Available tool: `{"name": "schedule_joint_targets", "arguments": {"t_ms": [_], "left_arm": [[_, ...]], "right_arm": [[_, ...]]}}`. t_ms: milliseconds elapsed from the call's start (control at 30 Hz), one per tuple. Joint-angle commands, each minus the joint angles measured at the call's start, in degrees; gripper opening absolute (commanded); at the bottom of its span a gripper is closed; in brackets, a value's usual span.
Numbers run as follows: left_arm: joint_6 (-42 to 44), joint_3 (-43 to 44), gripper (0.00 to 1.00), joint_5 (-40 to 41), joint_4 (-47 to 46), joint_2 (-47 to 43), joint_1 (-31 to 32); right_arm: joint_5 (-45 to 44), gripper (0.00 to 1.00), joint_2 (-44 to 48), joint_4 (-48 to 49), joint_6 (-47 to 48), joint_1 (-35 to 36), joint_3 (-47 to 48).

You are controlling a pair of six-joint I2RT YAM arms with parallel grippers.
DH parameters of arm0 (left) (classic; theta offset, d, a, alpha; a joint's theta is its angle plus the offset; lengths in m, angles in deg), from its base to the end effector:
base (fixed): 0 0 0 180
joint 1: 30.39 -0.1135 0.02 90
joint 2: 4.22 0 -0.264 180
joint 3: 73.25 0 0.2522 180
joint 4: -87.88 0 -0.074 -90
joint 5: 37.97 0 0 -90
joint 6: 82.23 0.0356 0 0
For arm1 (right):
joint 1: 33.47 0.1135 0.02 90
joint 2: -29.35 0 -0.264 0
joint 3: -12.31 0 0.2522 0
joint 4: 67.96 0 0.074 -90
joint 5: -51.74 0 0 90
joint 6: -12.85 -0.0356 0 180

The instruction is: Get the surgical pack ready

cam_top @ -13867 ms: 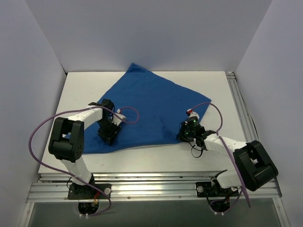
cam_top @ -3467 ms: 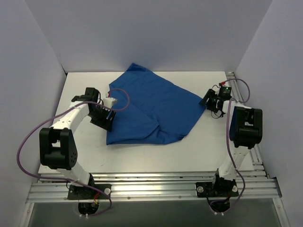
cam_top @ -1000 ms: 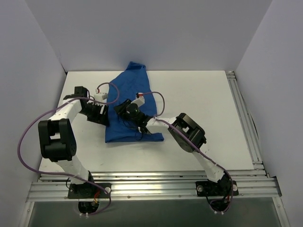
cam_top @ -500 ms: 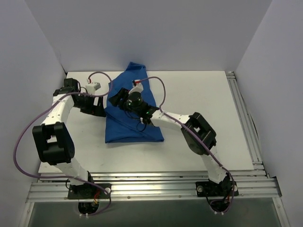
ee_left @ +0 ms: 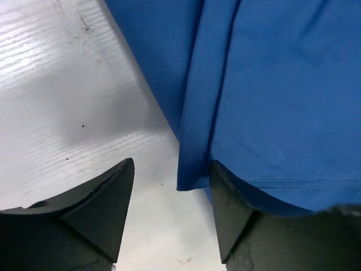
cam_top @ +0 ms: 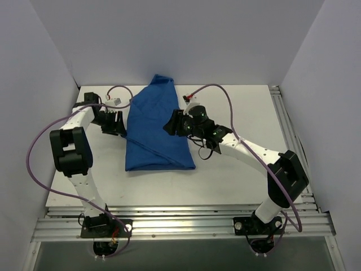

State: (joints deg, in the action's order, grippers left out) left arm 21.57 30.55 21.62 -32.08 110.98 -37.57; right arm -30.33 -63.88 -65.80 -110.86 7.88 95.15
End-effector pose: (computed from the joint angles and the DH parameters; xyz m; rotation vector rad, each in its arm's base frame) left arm 0.4120 0.0337 0.2033 0.2717 2.6507 -0.6322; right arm 0.2903 0.2621 0.3160 -0.2322 1.8238 1.0688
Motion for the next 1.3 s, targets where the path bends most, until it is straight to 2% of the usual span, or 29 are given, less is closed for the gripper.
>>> {"name": "schedule_joint_targets", "arguments": {"t_ms": [0,200,300,333,400,633,767,967,1067,1100,1133,1233,1267], "left_arm": [[-0.7,2.1,0.62,-2.5,-1.0,-0.2,0.2],[0.2,2.3,0.49,-3.9,0.2,0.7,0.9],[1.1,2.2,0.32,-3.8,0.8,1.3,1.1],[1.7,2.2,0.19,-3.8,1.1,1.5,1.1],[1.8,1.7,0.03,-3.3,1.2,2.0,1.1],[-0.4,2.8,0.02,3.7,-2.2,2.8,1.1],[-0.3,3.3,0.02,5.5,-2.7,3.7,1.1],[0.0,1.5,0.02,5.7,-3.1,4.3,1.2],[0.8,1.9,0.04,5.5,-1.8,3.5,1.1],[1.2,2.9,0.07,5.4,-1.1,2.8,1.1],[1.4,3.3,0.18,5.3,-0.1,2.2,1.0],[1.9,5.8,0.36,5.6,0.8,-0.1,0.1],[1.9,6.8,0.38,6.2,1.2,-1.0,-0.2]], "right_arm": [[6.3,0.46,1.9,-5.1,2.9,0.3,-6.7],[7.6,0.38,4.6,-4.0,1.4,0.3,-14.1],[9.6,0.33,6.4,-2.7,1.5,0.3,-16.5],[10.4,0.31,6.6,-2.5,1.8,0.4,-17.0],[11.0,0.24,6.6,-2.4,1.9,0.8,-17.8],[13.0,0.09,5.0,3.3,-0.9,1.8,-21.9],[13.8,0.04,4.1,6.5,-2.2,2.1,-24.2],[15.0,0.04,1.3,8.9,-3.1,1.9,-25.4],[16.2,0.13,3.8,4.9,-1.4,1.0,-20.0],[16.3,0.15,4.5,3.3,-0.3,0.8,-17.9],[16.0,0.21,5.8,-0.2,2.1,0.1,-13.6],[15.9,0.29,6.0,-2.8,5.1,-3.6,-8.1],[17.9,0.30,5.3,-2.7,5.9,-5.1,-5.4]]}}
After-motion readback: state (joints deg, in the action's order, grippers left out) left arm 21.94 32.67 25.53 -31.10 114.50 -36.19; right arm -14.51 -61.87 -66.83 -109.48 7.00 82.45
